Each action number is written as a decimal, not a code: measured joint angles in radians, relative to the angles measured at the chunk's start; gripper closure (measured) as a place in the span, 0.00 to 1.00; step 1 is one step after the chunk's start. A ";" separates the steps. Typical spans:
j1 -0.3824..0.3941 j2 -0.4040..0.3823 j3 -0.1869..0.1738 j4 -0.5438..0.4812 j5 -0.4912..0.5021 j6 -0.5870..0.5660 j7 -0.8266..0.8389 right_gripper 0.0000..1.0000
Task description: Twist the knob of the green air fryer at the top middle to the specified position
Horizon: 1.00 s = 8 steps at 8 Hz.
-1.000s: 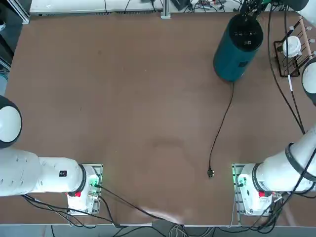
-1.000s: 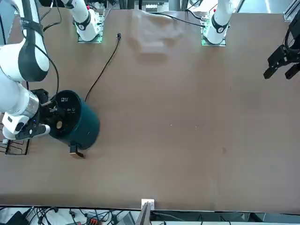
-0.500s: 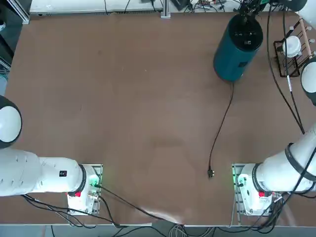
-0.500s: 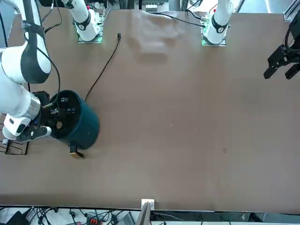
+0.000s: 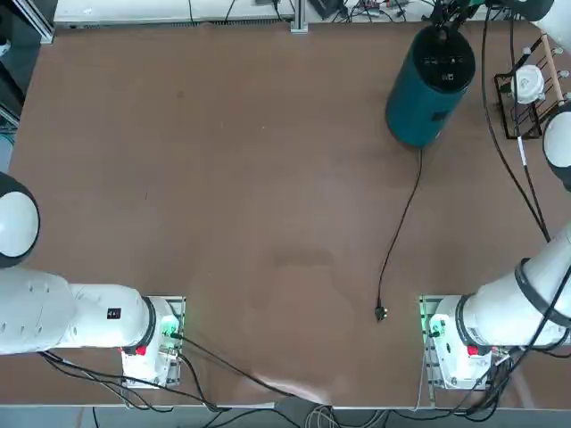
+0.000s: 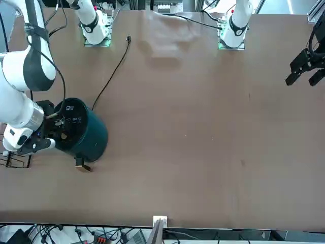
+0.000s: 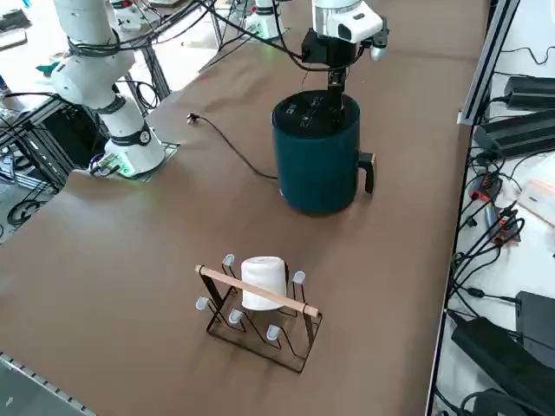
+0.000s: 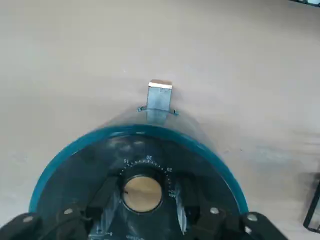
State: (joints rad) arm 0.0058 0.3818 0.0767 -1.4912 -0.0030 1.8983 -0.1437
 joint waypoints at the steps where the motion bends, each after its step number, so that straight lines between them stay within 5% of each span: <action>1: 0.001 0.000 0.000 0.000 0.000 0.001 0.000 0.32; 8: 0.006 0.000 0.000 0.002 0.000 0.002 0.000 0.55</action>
State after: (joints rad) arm 0.0120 0.3817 0.0767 -1.4895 -0.0028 1.9002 -0.1438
